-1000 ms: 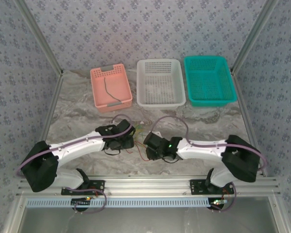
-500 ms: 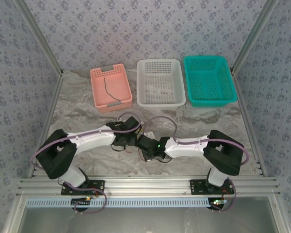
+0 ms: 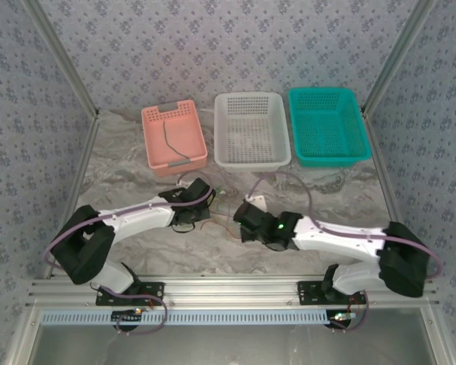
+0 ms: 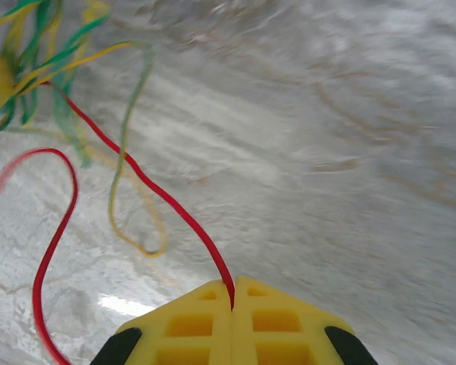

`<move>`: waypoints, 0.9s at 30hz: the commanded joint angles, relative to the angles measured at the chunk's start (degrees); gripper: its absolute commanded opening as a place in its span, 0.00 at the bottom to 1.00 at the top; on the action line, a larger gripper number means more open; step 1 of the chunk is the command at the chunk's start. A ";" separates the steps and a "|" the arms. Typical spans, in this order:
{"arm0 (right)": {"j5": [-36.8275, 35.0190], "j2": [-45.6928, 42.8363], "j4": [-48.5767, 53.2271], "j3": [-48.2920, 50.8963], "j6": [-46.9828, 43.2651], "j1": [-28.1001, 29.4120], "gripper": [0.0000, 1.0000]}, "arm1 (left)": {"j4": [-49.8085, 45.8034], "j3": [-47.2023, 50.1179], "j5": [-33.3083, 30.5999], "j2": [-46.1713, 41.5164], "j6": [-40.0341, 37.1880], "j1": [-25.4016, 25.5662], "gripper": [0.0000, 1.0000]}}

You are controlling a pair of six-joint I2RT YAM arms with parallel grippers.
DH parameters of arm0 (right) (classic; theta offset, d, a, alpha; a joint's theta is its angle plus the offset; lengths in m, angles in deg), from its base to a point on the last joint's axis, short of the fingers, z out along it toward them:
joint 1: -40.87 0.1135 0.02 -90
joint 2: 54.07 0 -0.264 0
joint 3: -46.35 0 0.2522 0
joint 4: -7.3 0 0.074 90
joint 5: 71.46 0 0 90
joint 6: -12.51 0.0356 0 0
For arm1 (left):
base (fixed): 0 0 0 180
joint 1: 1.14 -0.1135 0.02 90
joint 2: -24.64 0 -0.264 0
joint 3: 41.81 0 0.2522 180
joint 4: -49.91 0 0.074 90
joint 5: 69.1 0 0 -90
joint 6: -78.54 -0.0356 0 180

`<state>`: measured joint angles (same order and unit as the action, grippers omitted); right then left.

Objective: Untangle the cables
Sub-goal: Untie the cable.

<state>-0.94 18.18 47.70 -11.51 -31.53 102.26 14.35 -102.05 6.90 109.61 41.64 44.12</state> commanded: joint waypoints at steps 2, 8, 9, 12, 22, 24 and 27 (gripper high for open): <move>-6.70 -10.57 15.15 2.11 4.28 -4.47 0.00 | -2.67 1.91 -4.13 -0.88 1.81 -2.84 0.00; -7.41 -23.26 21.29 0.55 0.83 -10.76 0.00 | -2.21 1.00 -3.05 0.07 1.42 -3.58 0.00; -7.49 -24.33 21.60 -0.06 -0.21 -11.14 0.00 | -1.87 0.72 -2.69 0.26 1.24 -3.66 0.00; -7.30 -25.92 20.92 -1.49 -3.96 -11.33 0.00 | -2.13 -0.54 -1.92 0.03 0.69 -3.68 0.00; -3.54 -25.49 15.14 -3.33 -13.30 -11.52 0.00 | -9.44 -5.79 -2.91 -14.53 -1.90 -4.06 0.52; -2.36 -24.92 14.05 -3.49 -13.93 -11.52 0.00 | -11.07 -7.87 -1.20 -15.29 -2.27 -4.10 0.52; -1.83 -23.96 13.63 -3.72 -14.01 -11.46 0.00 | -8.13 -8.74 5.49 -15.77 -1.95 -3.45 0.51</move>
<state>-3.83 -6.28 62.58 -13.41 -43.73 91.09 7.44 -109.81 7.12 94.02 40.66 40.38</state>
